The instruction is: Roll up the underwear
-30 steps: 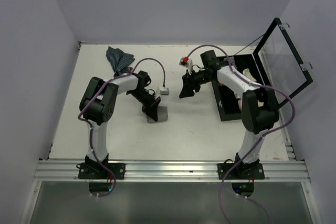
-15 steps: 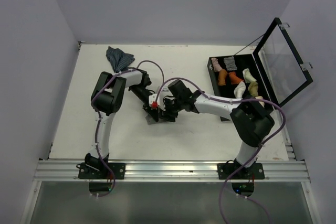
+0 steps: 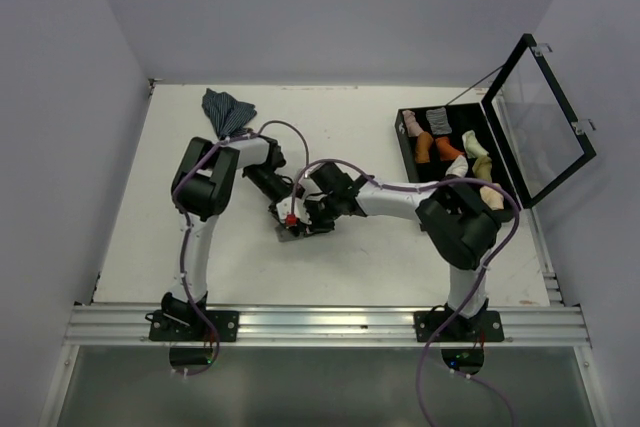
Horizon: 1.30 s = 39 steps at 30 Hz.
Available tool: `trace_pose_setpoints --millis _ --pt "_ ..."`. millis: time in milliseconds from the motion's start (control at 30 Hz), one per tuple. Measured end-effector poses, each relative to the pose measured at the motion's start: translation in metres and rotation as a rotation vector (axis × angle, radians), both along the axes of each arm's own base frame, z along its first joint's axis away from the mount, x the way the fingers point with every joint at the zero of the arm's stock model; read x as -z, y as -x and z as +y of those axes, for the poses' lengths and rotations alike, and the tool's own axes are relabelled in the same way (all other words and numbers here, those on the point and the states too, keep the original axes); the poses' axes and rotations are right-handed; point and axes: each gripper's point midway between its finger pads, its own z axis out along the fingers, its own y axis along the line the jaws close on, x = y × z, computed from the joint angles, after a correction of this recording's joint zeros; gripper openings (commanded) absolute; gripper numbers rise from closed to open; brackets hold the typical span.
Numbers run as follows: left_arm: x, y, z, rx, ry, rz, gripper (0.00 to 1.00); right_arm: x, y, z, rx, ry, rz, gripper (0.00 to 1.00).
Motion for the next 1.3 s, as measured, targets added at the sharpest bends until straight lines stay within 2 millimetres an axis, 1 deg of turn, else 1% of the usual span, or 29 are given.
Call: trace_pose_setpoints --millis 33,67,133,233,300,333,367,433,467,500,533,567,600,633,667,733,767,800,900,1000,1067,1100,1200,1300 --pt "0.000 0.000 0.001 -0.004 -0.001 -0.002 0.20 0.000 0.000 0.001 -0.011 0.003 0.006 0.05" --pt "-0.001 0.000 0.002 -0.009 -0.003 -0.006 0.21 -0.001 0.000 0.001 -0.018 0.006 0.014 0.00" --pt "-0.002 -0.001 0.004 -0.017 -0.004 -0.033 0.25 -0.002 0.000 0.004 -0.029 0.009 0.040 0.00" --pt "-0.007 -0.007 0.012 -0.034 0.005 -0.150 0.31 -0.002 -0.001 0.009 -0.039 0.002 0.083 0.00" --pt "-0.016 -0.022 0.024 -0.066 0.002 -0.296 0.34 -0.002 -0.002 0.014 -0.038 -0.006 0.127 0.00" --pt "-0.024 -0.035 0.033 -0.099 -0.001 -0.385 0.36 -0.003 -0.001 0.016 -0.036 -0.011 0.157 0.00" --pt "-0.035 -0.051 0.045 -0.144 -0.009 -0.477 0.36 -0.003 0.000 0.016 -0.030 -0.014 0.194 0.00" --pt "-0.063 -0.084 0.072 -0.232 -0.030 -0.658 0.37 -0.002 0.001 0.017 -0.015 -0.014 0.265 0.00" --pt "-0.080 -0.100 0.089 -0.276 -0.050 -0.760 0.38 -0.002 0.001 0.019 -0.003 -0.017 0.319 0.00" --pt "-0.097 -0.112 0.102 -0.309 -0.067 -0.852 0.39 -0.002 0.001 0.021 0.008 -0.021 0.368 0.00" --pt "-0.112 -0.121 0.113 -0.332 -0.084 -0.943 0.44 -0.001 0.001 0.022 0.024 -0.019 0.427 0.00" --pt "-0.127 -0.122 0.120 -0.338 -0.093 -1.032 0.47 -0.001 0.000 0.025 0.036 -0.022 0.490 0.00" --pt "-0.135 -0.118 0.121 -0.333 -0.093 -1.075 0.48 -0.001 -0.001 0.028 0.048 -0.024 0.554 0.00" --pt "-0.142 -0.112 0.120 -0.315 -0.086 -1.138 0.50 0.000 -0.002 0.030 0.061 -0.022 0.620 0.00" --pt "-0.144 -0.100 0.117 -0.286 -0.078 -1.179 0.50 0.001 -0.004 0.031 0.075 -0.022 0.673 0.00" --pt "-0.137 -0.074 0.110 -0.213 -0.063 -1.230 0.52 0.001 -0.006 0.033 0.107 -0.030 0.803 0.00" --pt "-0.130 -0.060 0.105 -0.171 -0.056 -1.241 0.52 0.002 -0.007 0.032 0.123 -0.034 0.860 0.00" --pt "-0.120 -0.047 0.099 -0.124 -0.047 -1.242 0.54 0.001 -0.007 0.031 0.140 -0.039 0.919 0.00" --pt "-0.085 -0.008 0.076 0.029 -0.005 -1.228 0.56 0.002 -0.009 0.027 0.180 -0.034 1.026 0.00" --pt "-0.055 0.020 0.063 0.155 0.009 -1.222 0.57 0.002 -0.008 0.025 0.207 -0.025 1.099 0.00" --pt "-0.044 0.026 0.059 0.210 0.002 -1.235 0.57 0.003 -0.007 0.024 0.215 -0.019 1.123 0.00" --pt "-0.041 0.025 0.056 0.231 0.004 -1.249 0.59 0.003 -0.007 0.023 0.216 -0.019 1.128 0.00" --pt "-0.039 0.014 0.047 0.261 0.008 -1.306 0.61 0.002 -0.006 0.023 0.218 -0.017 1.130 0.00" --pt "-0.038 0.005 0.041 0.289 0.015 -1.353 0.62 0.002 -0.006 0.023 0.218 -0.017 1.130 0.00"
